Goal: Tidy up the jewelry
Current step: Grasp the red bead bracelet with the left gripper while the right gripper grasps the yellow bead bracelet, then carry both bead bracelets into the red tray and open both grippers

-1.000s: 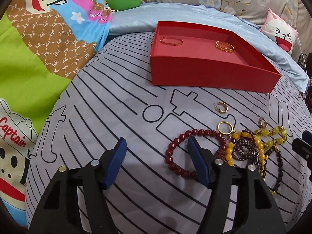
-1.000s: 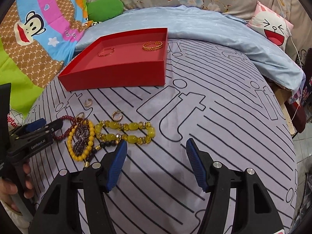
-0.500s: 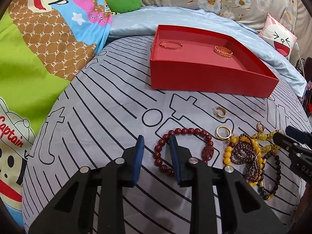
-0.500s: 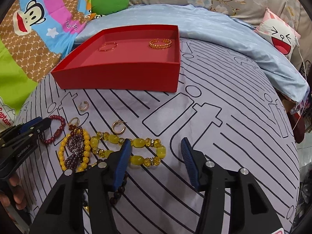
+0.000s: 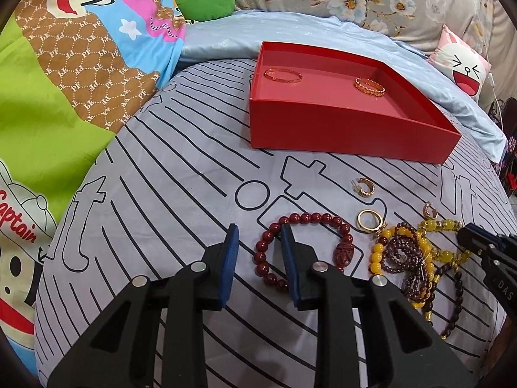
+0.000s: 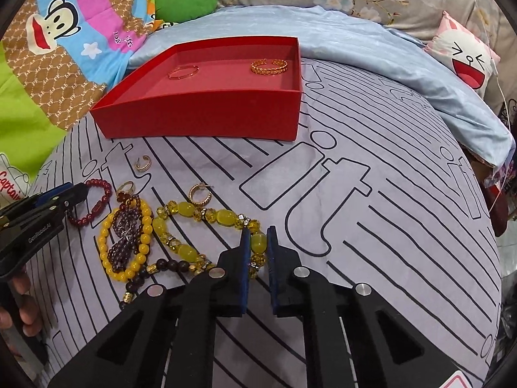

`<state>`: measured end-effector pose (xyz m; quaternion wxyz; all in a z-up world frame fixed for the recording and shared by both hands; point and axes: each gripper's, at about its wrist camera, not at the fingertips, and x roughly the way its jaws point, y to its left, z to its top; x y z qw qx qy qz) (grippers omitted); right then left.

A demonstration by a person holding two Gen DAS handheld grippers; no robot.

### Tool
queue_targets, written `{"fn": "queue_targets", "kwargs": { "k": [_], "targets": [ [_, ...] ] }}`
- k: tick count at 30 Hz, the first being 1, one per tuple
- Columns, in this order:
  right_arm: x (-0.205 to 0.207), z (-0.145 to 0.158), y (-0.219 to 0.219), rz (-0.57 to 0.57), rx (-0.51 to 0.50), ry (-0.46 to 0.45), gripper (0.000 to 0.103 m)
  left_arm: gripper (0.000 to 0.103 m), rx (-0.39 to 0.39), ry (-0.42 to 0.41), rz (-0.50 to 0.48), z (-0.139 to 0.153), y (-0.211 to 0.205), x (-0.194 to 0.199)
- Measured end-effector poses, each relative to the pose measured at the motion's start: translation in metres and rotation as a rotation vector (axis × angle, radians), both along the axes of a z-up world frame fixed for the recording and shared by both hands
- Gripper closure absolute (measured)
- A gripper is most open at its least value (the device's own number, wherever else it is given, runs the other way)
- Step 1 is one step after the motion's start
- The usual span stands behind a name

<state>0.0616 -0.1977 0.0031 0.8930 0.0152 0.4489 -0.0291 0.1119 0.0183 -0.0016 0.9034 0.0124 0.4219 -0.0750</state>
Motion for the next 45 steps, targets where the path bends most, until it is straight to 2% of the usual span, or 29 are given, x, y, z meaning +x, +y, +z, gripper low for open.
{"fn": "queue_targets", "kwargs": {
  "k": [2, 13, 19, 24, 28, 34, 39, 45],
  "targets": [
    [-0.002, 0.001, 0.000, -0.004, 0.006, 0.002, 0.094, 0.095, -0.003, 0.000, 0.004, 0.000, 0.001, 0.000],
    [0.001, 0.040, -0.006, 0.014, 0.037, -0.055, 0.094, 0.095, -0.043, 0.029, -0.020, 0.005, 0.002, -0.001],
    [0.010, 0.068, -0.008, 0.029, 0.036, -0.108, 0.094, 0.095, -0.049, 0.003, -0.050, 0.027, -0.006, -0.002],
    [0.027, 0.092, -0.010, 0.048, 0.029, -0.148, 0.094, 0.095, -0.064, -0.039, -0.103, 0.062, -0.015, 0.003],
    [0.047, 0.113, -0.013, 0.070, 0.036, -0.179, 0.094, 0.095, -0.063, -0.092, -0.138, 0.090, -0.024, 0.018],
    [0.092, 0.137, -0.005, 0.112, 0.036, -0.215, 0.094, 0.095, -0.091, -0.169, -0.177, 0.131, -0.039, 0.062],
    [0.138, 0.137, -0.002, 0.125, 0.079, -0.208, 0.094, 0.095, -0.093, -0.184, -0.174, 0.134, -0.052, 0.101],
    [0.184, 0.110, -0.003, 0.135, 0.153, -0.147, 0.094, 0.095, -0.110, -0.144, -0.160, 0.112, -0.062, 0.146]
  ]
}}
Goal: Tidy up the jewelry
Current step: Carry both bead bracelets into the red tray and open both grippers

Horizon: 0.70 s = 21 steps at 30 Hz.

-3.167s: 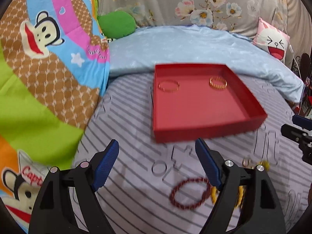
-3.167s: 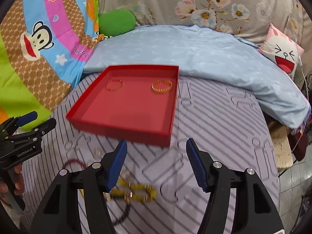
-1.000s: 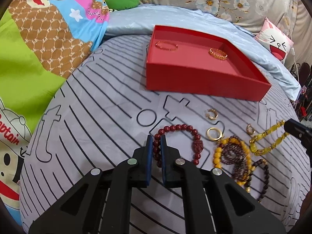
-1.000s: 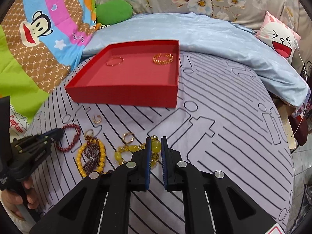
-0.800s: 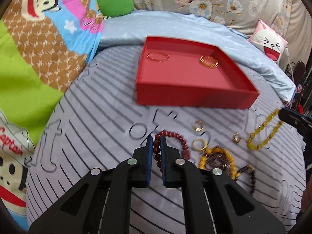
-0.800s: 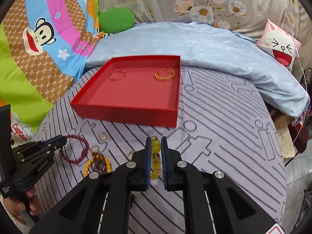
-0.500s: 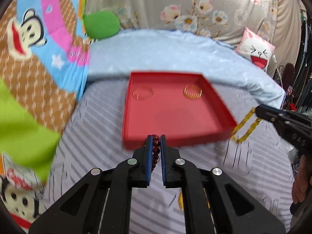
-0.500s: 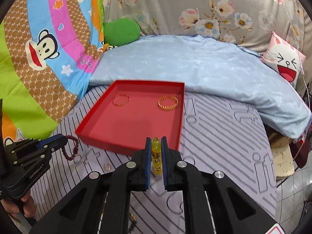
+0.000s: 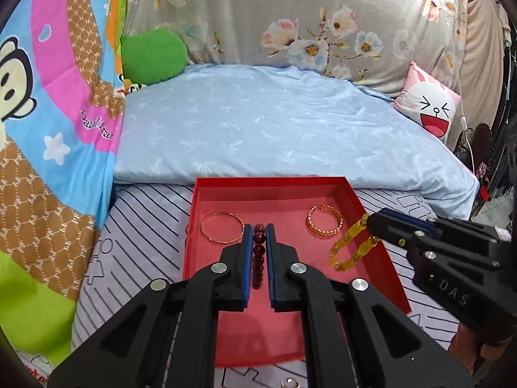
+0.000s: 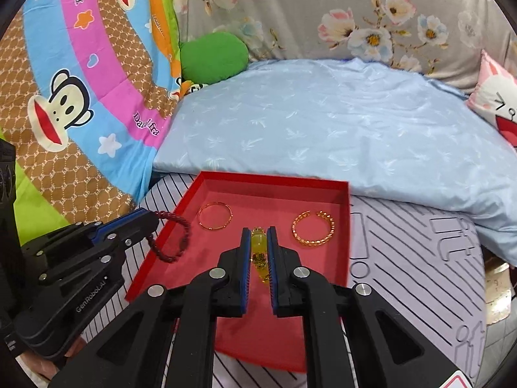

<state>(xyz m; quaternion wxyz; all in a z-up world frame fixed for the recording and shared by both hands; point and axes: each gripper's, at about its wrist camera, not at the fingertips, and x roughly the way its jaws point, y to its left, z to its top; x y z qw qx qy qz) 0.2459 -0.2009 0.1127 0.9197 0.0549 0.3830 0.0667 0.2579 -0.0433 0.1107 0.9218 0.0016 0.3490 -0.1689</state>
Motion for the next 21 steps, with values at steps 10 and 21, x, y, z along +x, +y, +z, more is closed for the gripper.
{"fn": "queue_targets", "kwargs": {
  "k": [10, 21],
  "targets": [
    [0.030, -0.054, -0.014, -0.058, -0.102, 0.096, 0.094, 0.095, 0.088, 0.053, 0.028, -0.049, -0.007, 0.034],
    [0.004, -0.033, -0.031, -0.107, -0.126, 0.014, 0.077, 0.062, 0.066, -0.014, 0.110, -0.036, 0.016, 0.019]
  ]
}}
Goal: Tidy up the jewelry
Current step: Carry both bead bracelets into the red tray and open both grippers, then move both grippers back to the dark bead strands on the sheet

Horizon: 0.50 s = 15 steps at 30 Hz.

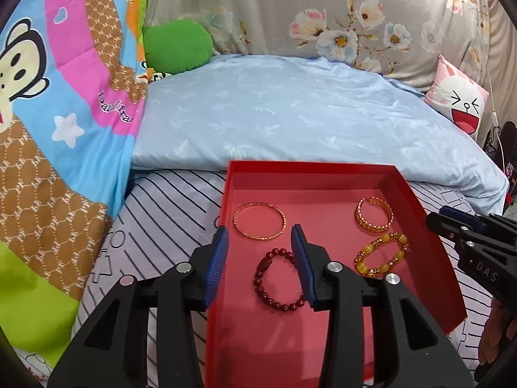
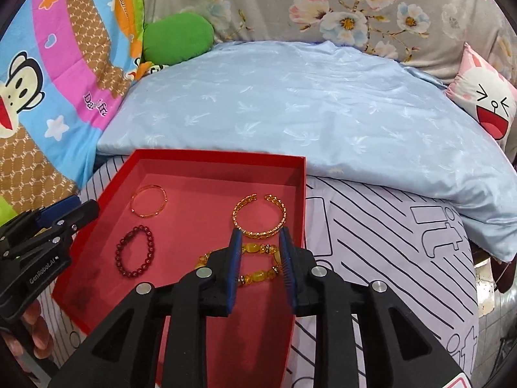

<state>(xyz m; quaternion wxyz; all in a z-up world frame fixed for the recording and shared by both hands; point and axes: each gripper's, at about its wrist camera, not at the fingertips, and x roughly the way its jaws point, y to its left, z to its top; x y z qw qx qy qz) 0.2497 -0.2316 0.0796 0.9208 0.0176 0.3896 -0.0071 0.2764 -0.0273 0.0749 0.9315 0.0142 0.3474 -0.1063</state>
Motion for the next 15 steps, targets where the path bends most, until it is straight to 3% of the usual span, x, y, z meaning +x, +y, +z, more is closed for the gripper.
{"fn": "queue_targets", "kwargs": {
  "k": [8, 15],
  "targets": [
    [-0.055, 0.013, 0.004, 0.014, 0.033, -0.036, 0.070, 0.058, 0.010, -0.048, 0.015, 0.016, 0.020, -0.051],
    [-0.114, 0.004, 0.010, 0.010, 0.033, -0.020, 0.069, 0.058, -0.002, -0.013, 0.024, 0.005, 0.034, -0.103]
  ]
}}
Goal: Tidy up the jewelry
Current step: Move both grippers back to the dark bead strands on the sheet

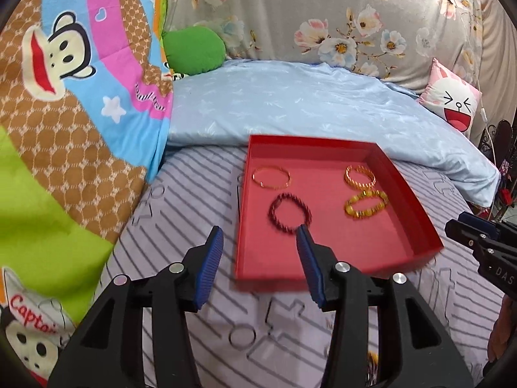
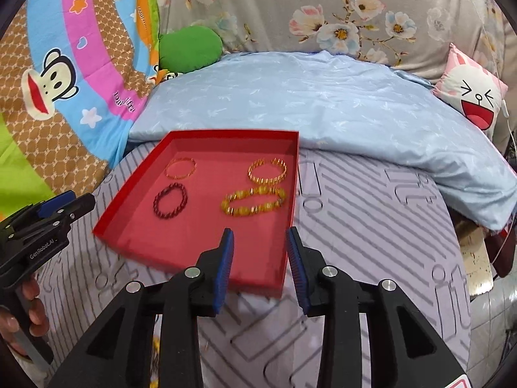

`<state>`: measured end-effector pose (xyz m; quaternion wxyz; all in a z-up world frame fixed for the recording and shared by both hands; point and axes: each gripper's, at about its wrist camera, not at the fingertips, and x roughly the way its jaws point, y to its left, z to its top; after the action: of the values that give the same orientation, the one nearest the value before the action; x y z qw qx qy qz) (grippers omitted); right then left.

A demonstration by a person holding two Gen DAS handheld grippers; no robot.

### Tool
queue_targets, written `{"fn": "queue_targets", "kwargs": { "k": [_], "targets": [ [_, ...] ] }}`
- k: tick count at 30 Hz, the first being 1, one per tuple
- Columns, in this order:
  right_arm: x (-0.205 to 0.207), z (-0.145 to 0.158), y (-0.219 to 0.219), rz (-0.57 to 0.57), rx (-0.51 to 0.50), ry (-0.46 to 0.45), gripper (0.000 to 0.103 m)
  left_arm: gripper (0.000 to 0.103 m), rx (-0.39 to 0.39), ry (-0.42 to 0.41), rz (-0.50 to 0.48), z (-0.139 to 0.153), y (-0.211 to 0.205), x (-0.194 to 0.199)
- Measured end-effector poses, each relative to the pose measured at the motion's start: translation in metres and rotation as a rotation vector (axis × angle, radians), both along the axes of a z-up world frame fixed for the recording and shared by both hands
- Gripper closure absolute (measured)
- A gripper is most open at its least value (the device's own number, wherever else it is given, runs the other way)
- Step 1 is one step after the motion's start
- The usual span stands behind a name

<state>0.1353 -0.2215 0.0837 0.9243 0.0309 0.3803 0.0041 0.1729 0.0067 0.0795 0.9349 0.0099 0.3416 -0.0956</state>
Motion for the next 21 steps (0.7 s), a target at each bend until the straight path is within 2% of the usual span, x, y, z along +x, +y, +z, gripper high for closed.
{"fn": "queue_targets", "kwargs": {
  "k": [11, 21],
  "targets": [
    [-0.080, -0.046, 0.023, 0.013, 0.024, 0.098, 0.069, 0.058, -0.004, 0.085, -0.005, -0.041, 0.003, -0.070],
    [-0.110, -0.073, 0.048, 0.026, -0.031, 0.127, 0.069, 0.058, -0.026, 0.136, -0.017, -0.070, 0.002, -0.102]
  ]
}}
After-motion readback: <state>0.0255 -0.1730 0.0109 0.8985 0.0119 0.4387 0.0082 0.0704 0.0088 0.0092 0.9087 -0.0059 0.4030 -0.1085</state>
